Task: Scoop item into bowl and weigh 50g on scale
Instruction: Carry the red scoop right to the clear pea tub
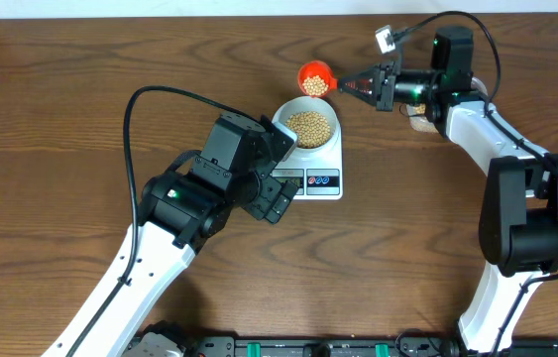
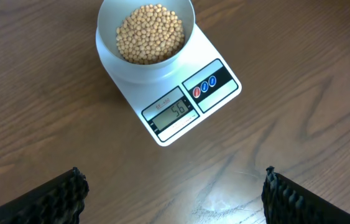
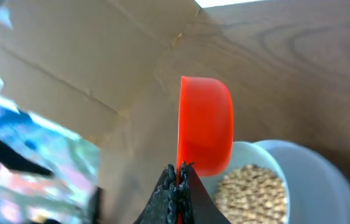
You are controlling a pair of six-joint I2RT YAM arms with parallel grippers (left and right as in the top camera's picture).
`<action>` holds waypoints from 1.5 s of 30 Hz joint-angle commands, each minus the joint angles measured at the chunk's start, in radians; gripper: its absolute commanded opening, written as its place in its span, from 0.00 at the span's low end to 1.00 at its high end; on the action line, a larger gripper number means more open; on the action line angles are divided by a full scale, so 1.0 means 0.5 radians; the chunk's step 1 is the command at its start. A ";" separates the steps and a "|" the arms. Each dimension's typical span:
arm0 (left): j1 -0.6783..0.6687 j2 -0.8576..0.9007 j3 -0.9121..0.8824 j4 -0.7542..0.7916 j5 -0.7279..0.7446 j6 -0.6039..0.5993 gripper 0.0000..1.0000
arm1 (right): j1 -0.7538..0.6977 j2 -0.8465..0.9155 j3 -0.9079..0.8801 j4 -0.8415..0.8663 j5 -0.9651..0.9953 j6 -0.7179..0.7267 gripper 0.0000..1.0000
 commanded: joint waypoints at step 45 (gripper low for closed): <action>0.003 0.011 0.014 0.001 0.024 0.033 0.92 | -0.862 -0.166 -0.002 0.046 0.166 0.958 0.01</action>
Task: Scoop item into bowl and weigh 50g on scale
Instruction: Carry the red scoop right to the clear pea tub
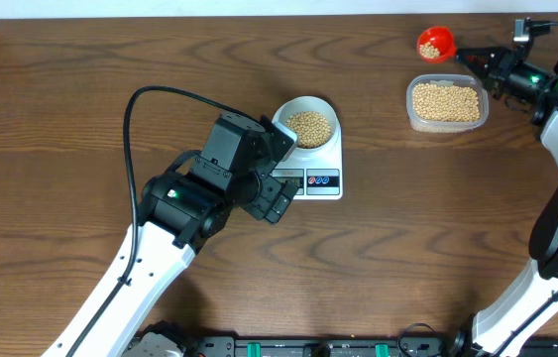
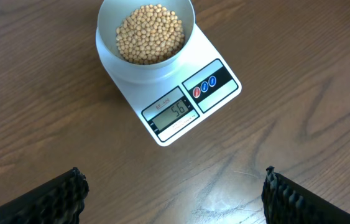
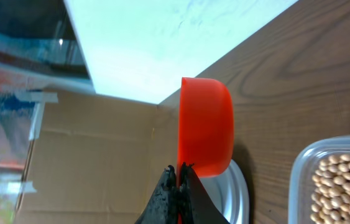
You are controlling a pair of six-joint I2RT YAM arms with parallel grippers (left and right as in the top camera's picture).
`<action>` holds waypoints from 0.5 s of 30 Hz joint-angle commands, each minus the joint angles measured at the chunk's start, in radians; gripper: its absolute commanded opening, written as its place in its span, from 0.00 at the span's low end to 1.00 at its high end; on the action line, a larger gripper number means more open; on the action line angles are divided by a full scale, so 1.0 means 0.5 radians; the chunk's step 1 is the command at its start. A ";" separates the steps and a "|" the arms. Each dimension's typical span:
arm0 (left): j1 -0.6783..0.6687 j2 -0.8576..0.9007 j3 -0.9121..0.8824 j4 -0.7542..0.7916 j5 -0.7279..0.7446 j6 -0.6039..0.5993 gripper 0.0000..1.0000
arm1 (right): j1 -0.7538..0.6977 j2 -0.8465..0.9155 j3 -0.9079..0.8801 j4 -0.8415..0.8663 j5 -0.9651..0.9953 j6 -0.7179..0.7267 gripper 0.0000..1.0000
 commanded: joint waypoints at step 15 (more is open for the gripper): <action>0.003 0.011 0.014 0.001 0.024 0.033 0.92 | -0.021 -0.375 -0.002 -0.343 0.374 -0.075 0.01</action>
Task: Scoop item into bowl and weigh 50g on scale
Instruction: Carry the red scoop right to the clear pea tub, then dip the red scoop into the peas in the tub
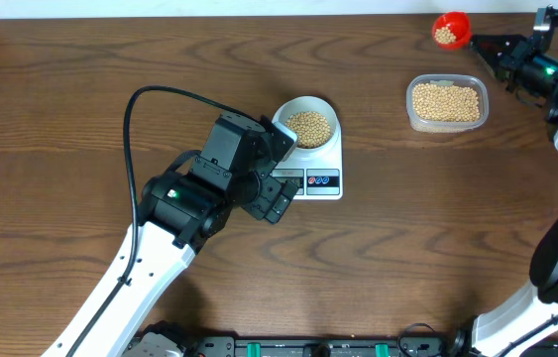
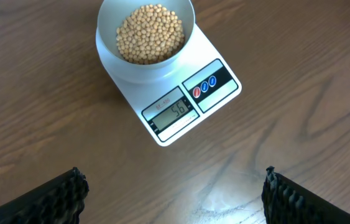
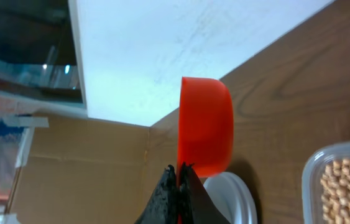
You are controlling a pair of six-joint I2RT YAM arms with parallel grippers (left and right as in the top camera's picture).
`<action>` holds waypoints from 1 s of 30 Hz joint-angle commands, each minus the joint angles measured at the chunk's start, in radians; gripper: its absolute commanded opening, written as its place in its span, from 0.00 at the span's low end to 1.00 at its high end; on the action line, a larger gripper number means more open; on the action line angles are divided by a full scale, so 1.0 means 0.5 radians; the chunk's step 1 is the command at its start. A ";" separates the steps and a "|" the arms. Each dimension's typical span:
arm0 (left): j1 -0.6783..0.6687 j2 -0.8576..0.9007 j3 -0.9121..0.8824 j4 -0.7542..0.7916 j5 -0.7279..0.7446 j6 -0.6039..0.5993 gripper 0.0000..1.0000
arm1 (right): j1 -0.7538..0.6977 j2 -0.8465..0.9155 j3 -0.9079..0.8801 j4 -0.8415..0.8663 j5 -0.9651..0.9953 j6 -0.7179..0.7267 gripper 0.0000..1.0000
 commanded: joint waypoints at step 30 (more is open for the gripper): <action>0.003 0.011 0.014 0.000 0.024 0.033 0.92 | -0.014 -0.383 -0.002 -1.442 0.774 -1.109 0.01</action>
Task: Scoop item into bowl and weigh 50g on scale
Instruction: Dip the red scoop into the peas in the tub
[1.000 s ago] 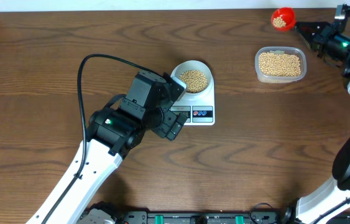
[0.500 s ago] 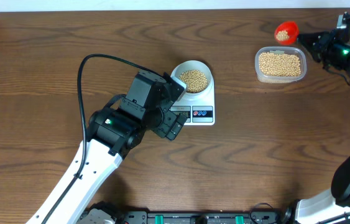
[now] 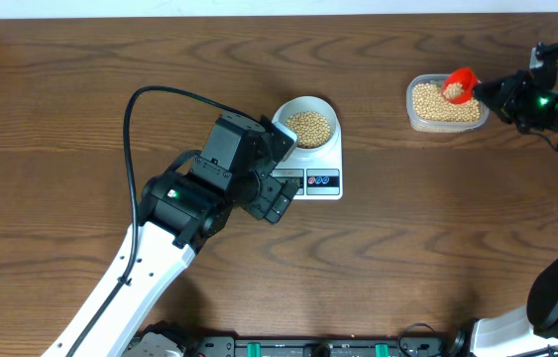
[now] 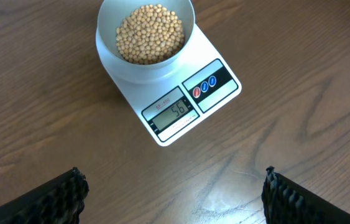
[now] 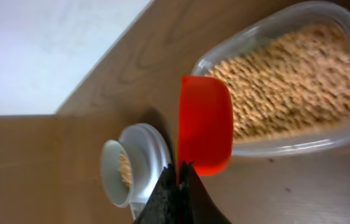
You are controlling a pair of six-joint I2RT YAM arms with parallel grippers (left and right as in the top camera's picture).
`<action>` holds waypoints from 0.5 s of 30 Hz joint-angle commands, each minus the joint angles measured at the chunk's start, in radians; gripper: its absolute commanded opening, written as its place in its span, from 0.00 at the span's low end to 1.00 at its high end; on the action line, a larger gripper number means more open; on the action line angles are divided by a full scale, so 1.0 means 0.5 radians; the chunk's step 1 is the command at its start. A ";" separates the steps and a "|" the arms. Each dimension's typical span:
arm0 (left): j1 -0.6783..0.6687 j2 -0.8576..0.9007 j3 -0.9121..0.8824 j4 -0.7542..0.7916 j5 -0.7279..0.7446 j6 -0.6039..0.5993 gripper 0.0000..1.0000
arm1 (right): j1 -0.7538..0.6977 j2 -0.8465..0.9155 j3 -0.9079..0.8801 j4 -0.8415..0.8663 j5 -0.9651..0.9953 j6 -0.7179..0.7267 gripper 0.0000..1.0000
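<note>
A white bowl (image 3: pixel 309 123) of soybeans stands on the white scale (image 3: pixel 320 182). In the left wrist view the scale's display (image 4: pixel 173 111) reads 56. My right gripper (image 3: pixel 487 87) is shut on the handle of a red scoop (image 3: pixel 458 83), which is tipped over the clear tub of soybeans (image 3: pixel 445 102) at the back right. The right wrist view shows the scoop (image 5: pixel 206 124) on edge beside the tub (image 5: pixel 286 93). My left gripper (image 4: pixel 175 193) is open above bare table in front of the scale, holding nothing.
The left arm (image 3: pixel 179 208) rises from the front left and hangs over the table just left of the scale. The table's back edge runs close behind the tub. A cardboard edge shows at the far left corner.
My right gripper has come forward with the red scoop, from behind the tub near the table's back edge to tipped over the tub. The left arm, bowl and scale reading are unchanged.
At first the right gripper held the scoop just behind the bowl on the scale, which read 56. Then the scoop was at the back right behind the tub, with beans in it a moment later. Now it is tipped over the tub. The left arm never moved.
</note>
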 commanded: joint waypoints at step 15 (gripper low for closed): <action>0.003 0.011 0.014 0.000 0.024 0.034 0.92 | -0.002 -0.050 -0.002 -0.221 0.481 -0.372 0.01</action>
